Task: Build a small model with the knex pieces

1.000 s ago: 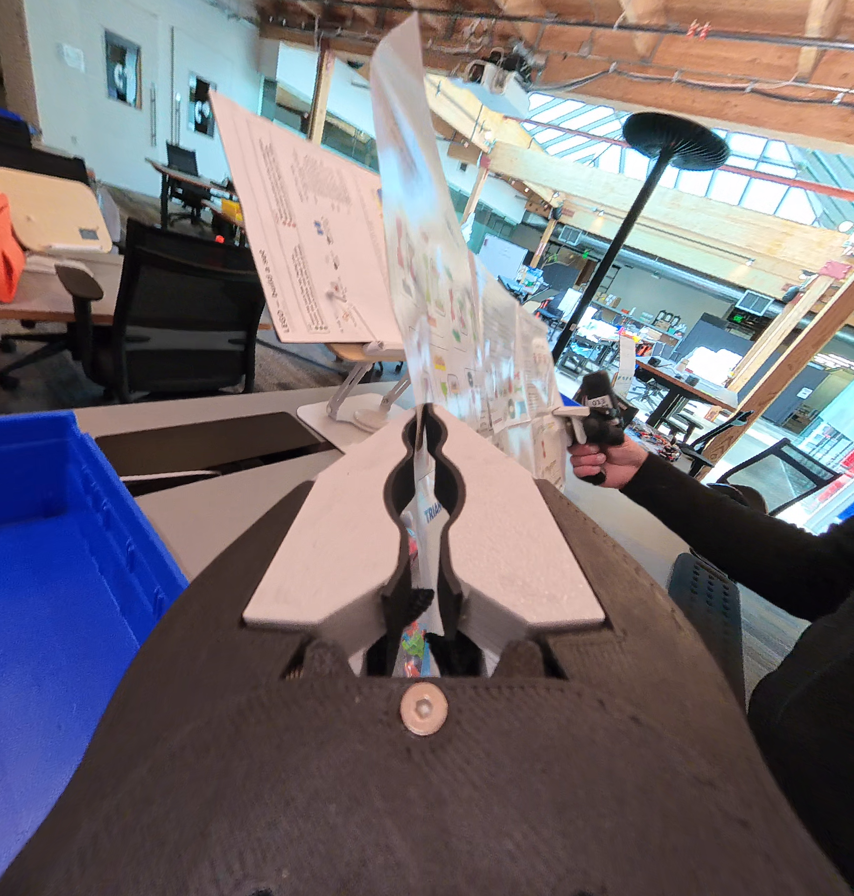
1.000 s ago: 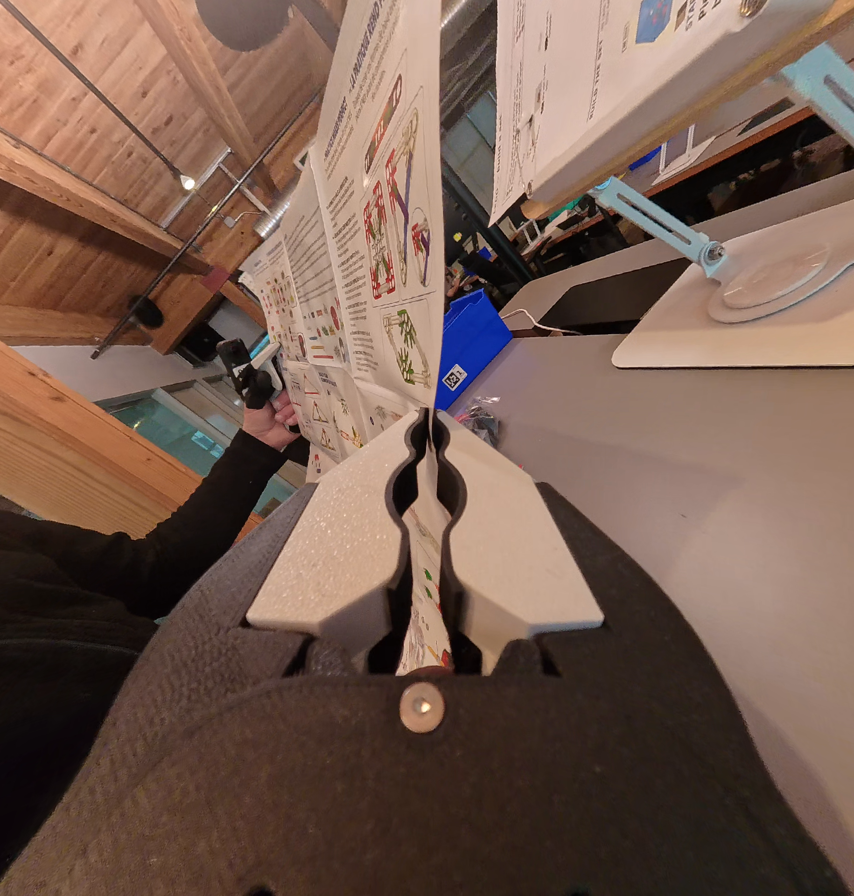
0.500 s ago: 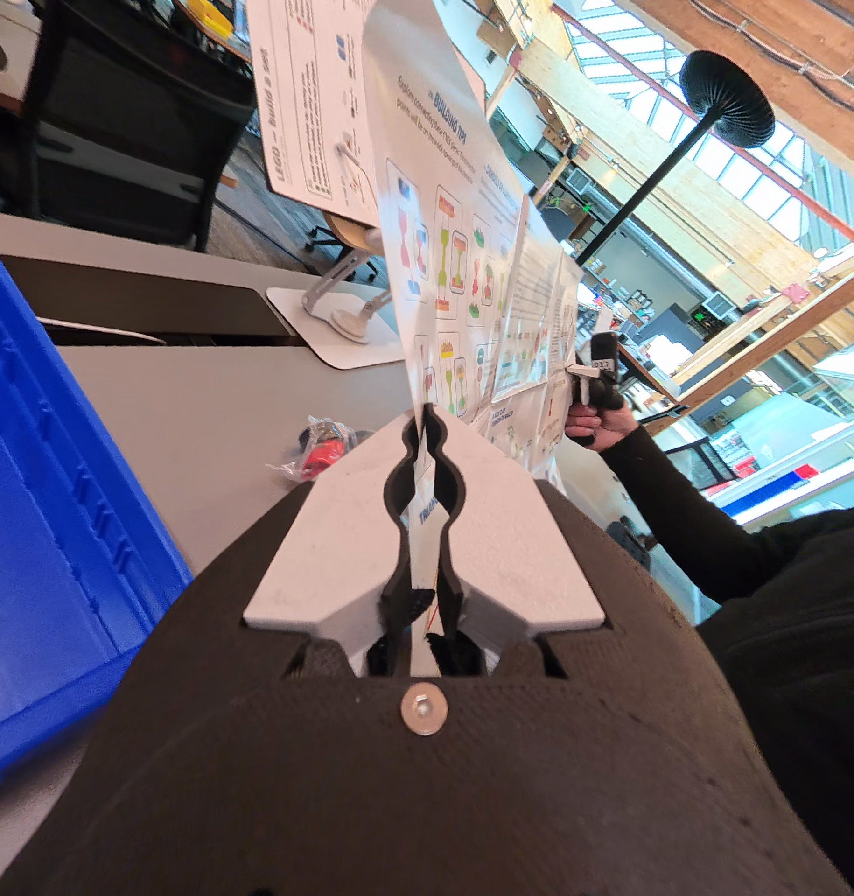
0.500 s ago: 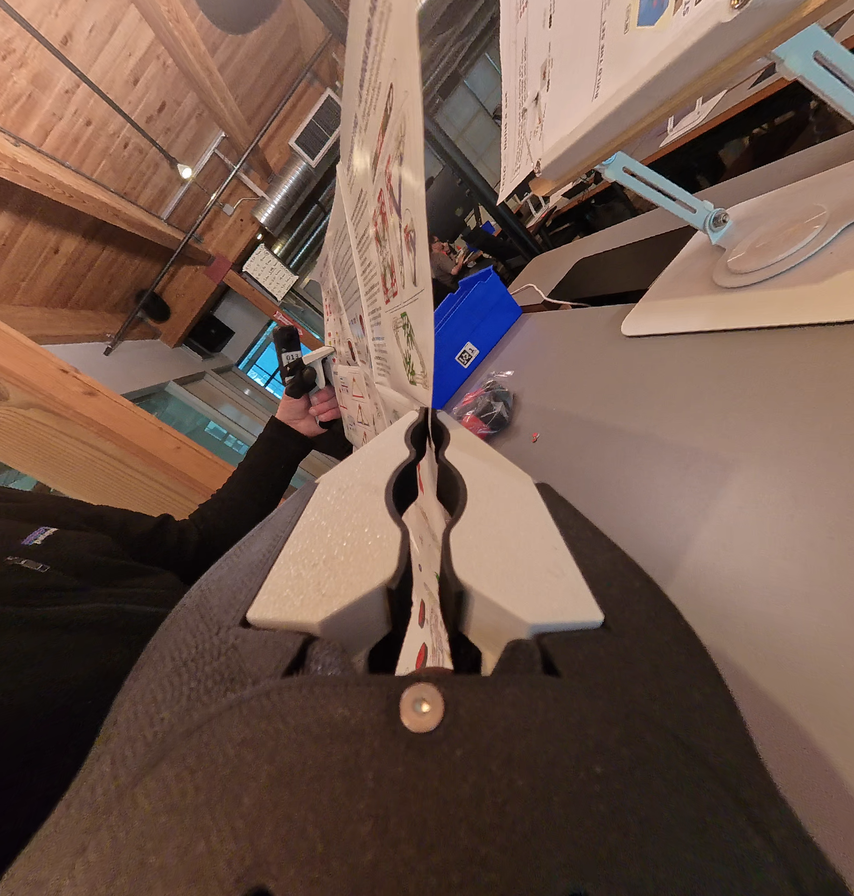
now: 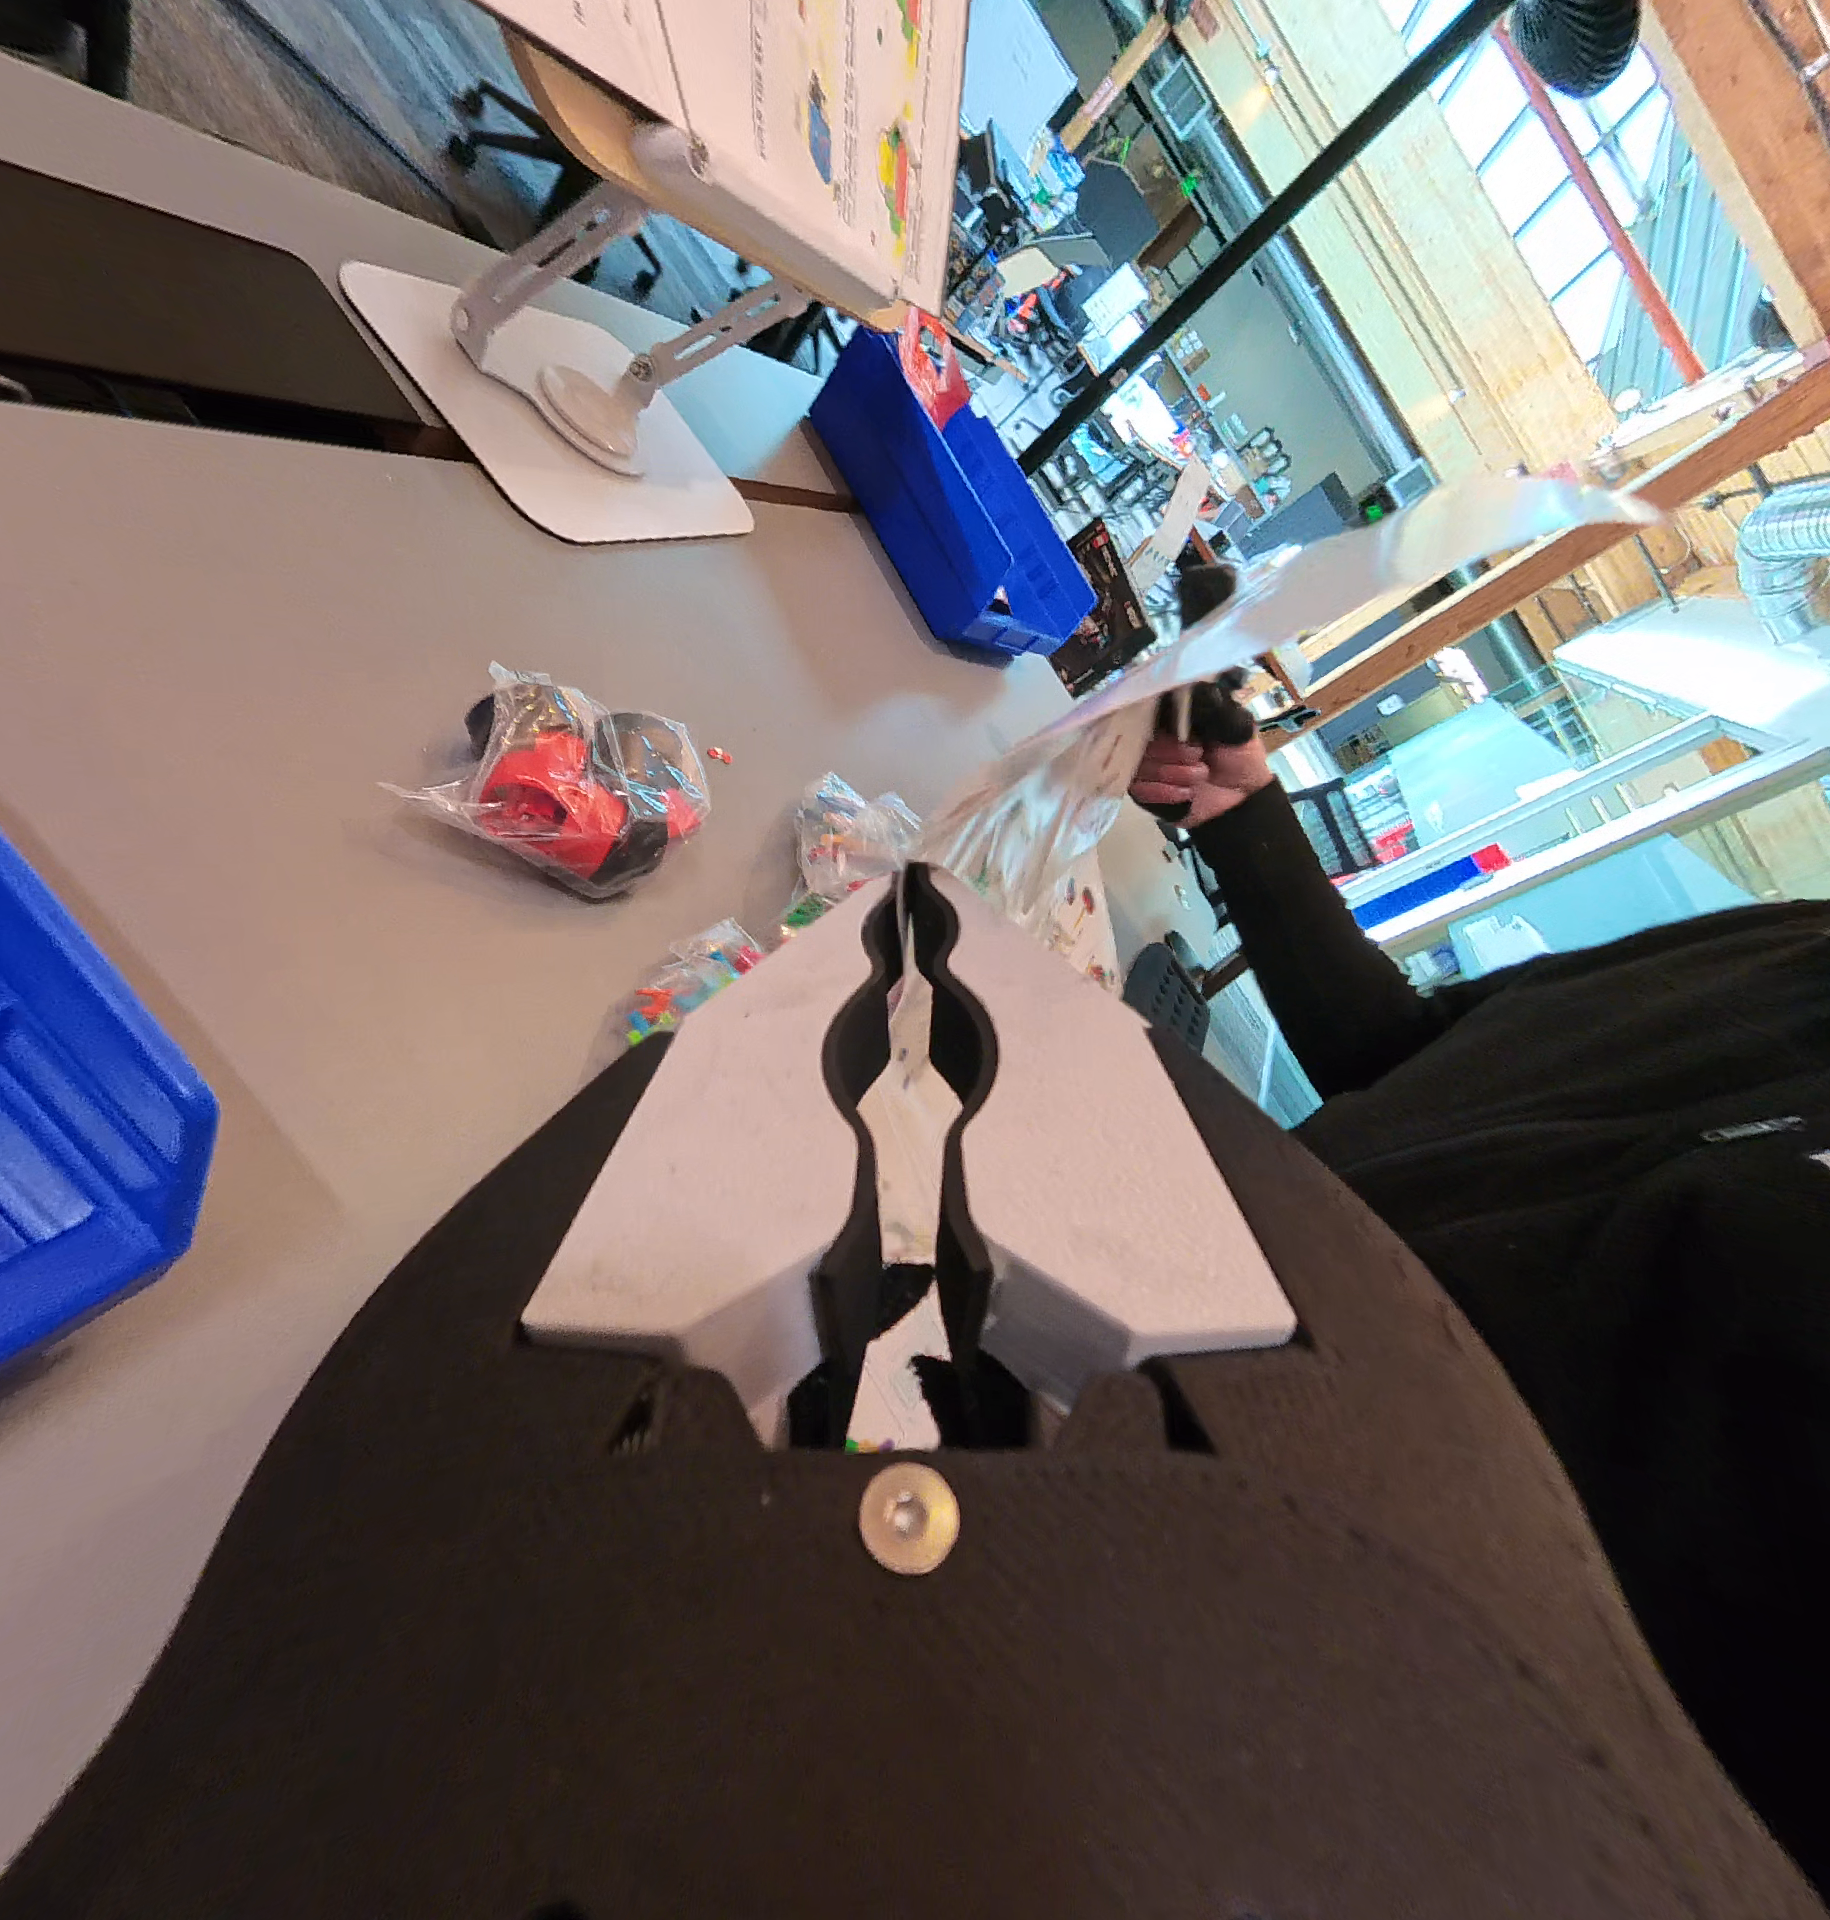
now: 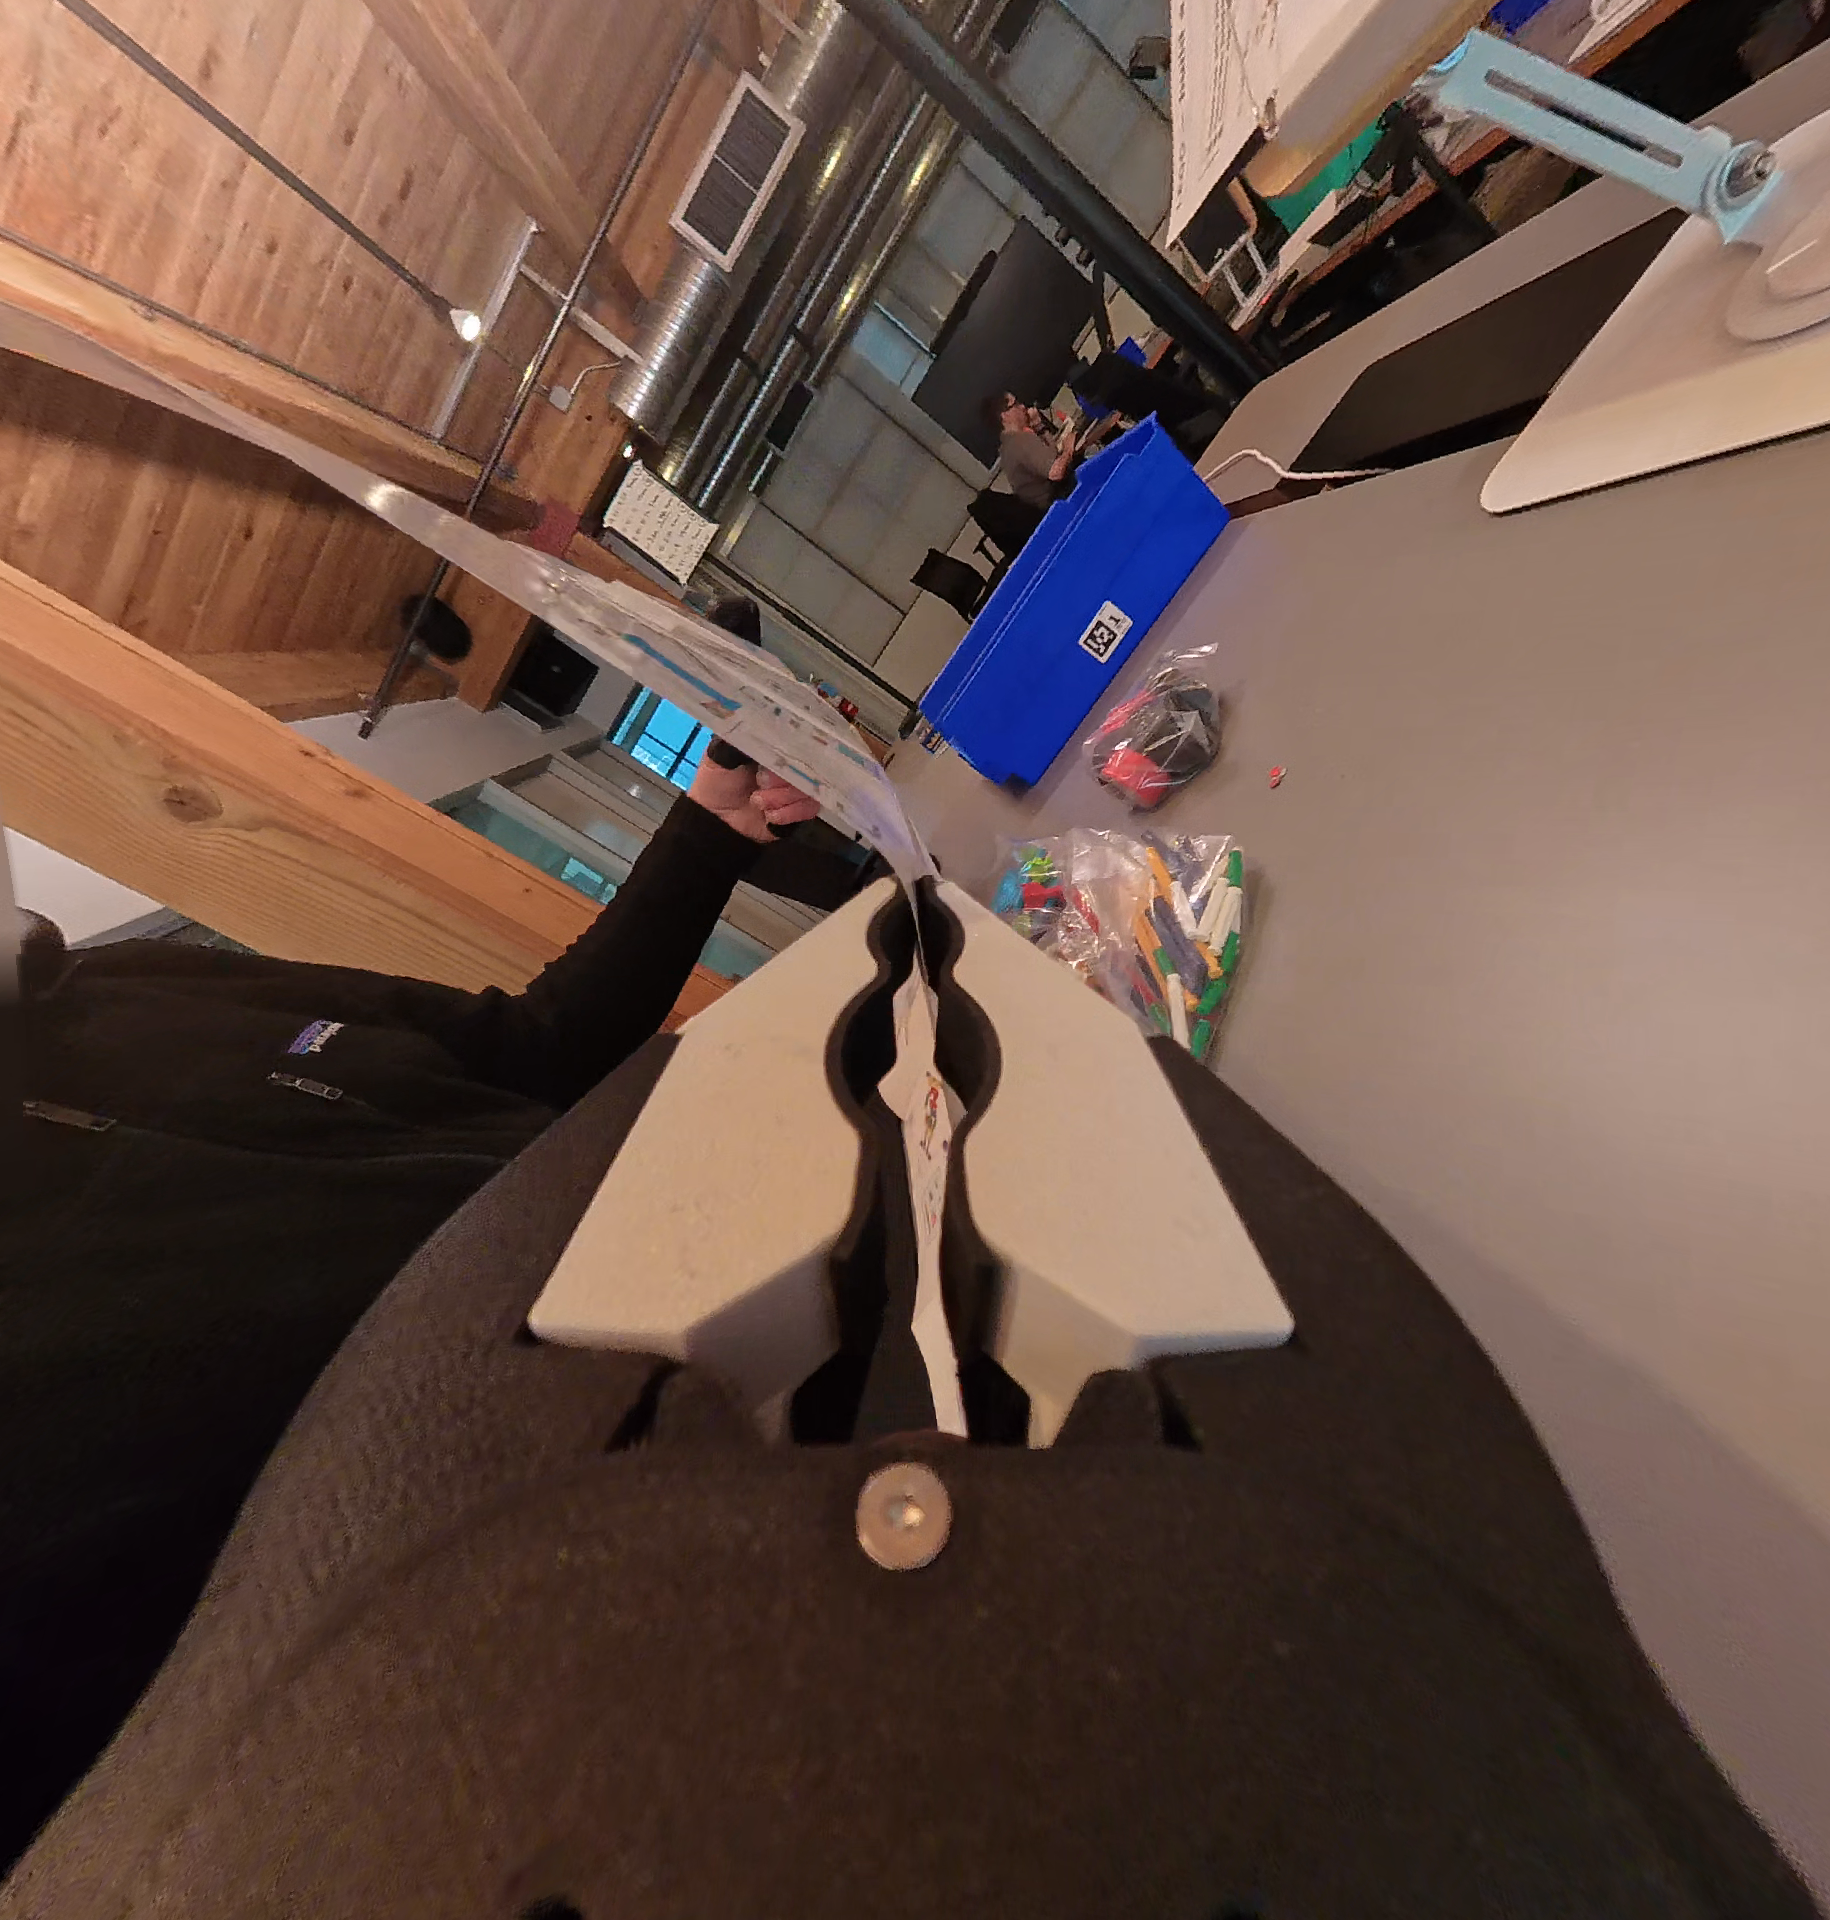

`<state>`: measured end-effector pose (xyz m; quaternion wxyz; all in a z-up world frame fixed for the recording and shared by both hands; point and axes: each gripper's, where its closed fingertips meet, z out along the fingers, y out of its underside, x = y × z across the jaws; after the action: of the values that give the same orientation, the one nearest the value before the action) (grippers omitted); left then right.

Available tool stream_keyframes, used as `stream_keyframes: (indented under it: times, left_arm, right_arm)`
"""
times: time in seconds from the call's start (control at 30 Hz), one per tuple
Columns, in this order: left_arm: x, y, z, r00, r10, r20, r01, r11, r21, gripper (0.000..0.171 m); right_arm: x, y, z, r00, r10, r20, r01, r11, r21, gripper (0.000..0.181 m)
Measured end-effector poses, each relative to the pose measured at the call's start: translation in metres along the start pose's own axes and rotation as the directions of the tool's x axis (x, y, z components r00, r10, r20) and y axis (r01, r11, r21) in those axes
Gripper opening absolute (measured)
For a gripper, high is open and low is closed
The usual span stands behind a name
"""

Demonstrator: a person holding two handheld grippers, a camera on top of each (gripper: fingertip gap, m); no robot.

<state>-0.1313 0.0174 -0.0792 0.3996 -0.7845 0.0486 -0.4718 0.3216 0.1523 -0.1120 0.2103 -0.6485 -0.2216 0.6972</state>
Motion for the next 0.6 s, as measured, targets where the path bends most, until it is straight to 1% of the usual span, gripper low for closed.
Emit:
stream_keyframes:
  times: [0.03,0.13,0.17,0.2,0.27,0.3,0.33,0.37,0.43,0.47,0.5,0.53,0.6]
  left_arm:
    - [-0.002,-0.002,0.001,1.0,0.019,0.017,-0.019,1.0,0.0,0.0]
    - [0.011,-0.012,0.006,0.995,0.085,-0.05,-0.081,0.995,0.066,0.0]
    - [0.012,-0.013,0.009,0.994,0.098,-0.055,-0.093,0.992,0.081,0.003]
    - [0.013,-0.011,0.012,0.993,0.1,-0.067,-0.094,0.992,0.079,0.013]
    - [0.01,-0.003,0.022,0.991,0.1,-0.083,-0.096,0.994,0.056,0.021]
    - [0.005,0.001,0.028,0.993,0.089,-0.075,-0.086,0.995,0.042,0.033]
    - [0.001,0.005,0.033,0.994,0.078,-0.079,-0.076,0.997,0.033,0.037]
    - [-0.004,0.007,0.036,0.995,0.074,-0.071,-0.071,0.997,0.035,0.036]
    - [-0.013,0.015,0.042,0.996,0.059,-0.063,-0.057,0.998,0.021,0.042]
    - [-0.016,0.018,0.044,0.997,0.043,-0.07,-0.041,0.999,0.021,0.041]
    - [-0.02,0.021,0.045,0.997,0.027,-0.067,-0.026,1.0,0.017,0.033]
    - [-0.023,0.024,0.046,0.997,0.024,-0.069,-0.023,1.0,0.012,0.02]
    - [-0.026,0.025,0.049,0.997,0.028,-0.072,-0.026,0.999,0.026,0.008]
  right_arm:
    - [-0.003,-0.001,0.0,1.0,-0.002,0.006,0.001,1.0,0.01,0.0]
    - [-0.009,-0.006,-0.005,1.0,0.007,0.024,-0.008,0.999,0.046,0.0]
    - [-0.01,-0.007,-0.006,1.0,0.01,0.027,-0.012,0.999,0.052,0.0]
    - [-0.01,-0.007,-0.007,1.0,0.013,0.025,-0.014,0.999,0.052,0.0]
    - [-0.008,-0.006,-0.006,0.999,0.026,0.021,-0.027,0.998,0.05,0.0]
    - [-0.007,-0.005,-0.005,0.999,0.033,0.026,-0.034,0.998,0.049,0.0]
    - [-0.006,-0.004,-0.004,0.999,0.038,0.026,-0.04,0.998,0.047,0.0]
    - [-0.004,-0.004,-0.003,0.999,0.044,0.025,-0.045,0.998,0.047,0.0]
    - [-0.002,-0.004,-0.001,0.998,0.055,0.03,-0.057,0.997,0.053,0.0]
    - [-0.001,-0.004,-0.001,0.998,0.057,0.027,-0.059,0.997,0.055,0.0]
    - [0.0,-0.004,-0.001,0.998,0.058,0.025,-0.059,0.997,0.055,0.0]
    - [0.002,-0.004,-0.001,0.998,0.06,0.023,-0.061,0.997,0.055,0.0]
    - [0.008,-0.004,0.0,0.997,0.07,0.011,-0.071,0.996,0.061,0.0]
